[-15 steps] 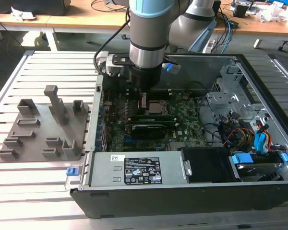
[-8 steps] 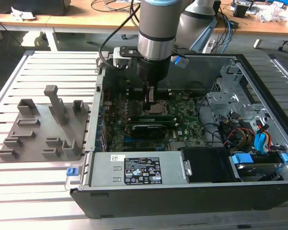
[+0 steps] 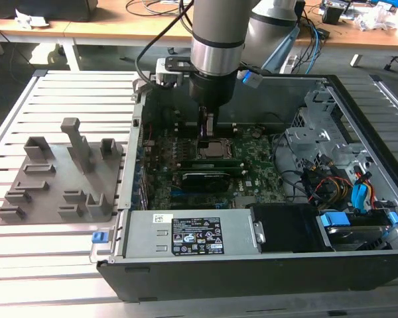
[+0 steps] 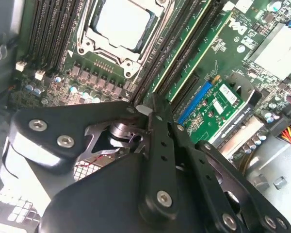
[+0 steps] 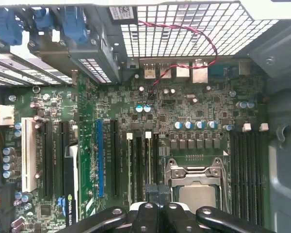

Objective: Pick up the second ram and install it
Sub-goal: 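Press down the second ram until it locks into place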

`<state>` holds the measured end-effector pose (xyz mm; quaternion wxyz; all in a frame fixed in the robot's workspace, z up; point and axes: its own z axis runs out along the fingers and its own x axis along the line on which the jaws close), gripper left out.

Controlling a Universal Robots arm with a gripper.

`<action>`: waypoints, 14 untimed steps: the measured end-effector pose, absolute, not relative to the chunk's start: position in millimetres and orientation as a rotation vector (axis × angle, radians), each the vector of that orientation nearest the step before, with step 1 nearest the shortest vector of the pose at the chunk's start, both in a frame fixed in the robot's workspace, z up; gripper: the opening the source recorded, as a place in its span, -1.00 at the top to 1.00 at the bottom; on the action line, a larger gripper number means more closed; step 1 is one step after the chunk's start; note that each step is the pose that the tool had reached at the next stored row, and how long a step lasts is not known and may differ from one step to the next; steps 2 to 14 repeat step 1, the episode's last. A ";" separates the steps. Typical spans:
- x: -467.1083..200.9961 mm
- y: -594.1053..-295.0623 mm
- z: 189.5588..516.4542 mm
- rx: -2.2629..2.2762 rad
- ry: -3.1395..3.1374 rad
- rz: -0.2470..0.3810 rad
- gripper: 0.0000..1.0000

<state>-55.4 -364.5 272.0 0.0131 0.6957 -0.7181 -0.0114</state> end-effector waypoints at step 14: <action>-55.4 -364.5 271.9 2.168 -2.238 -0.036 0.79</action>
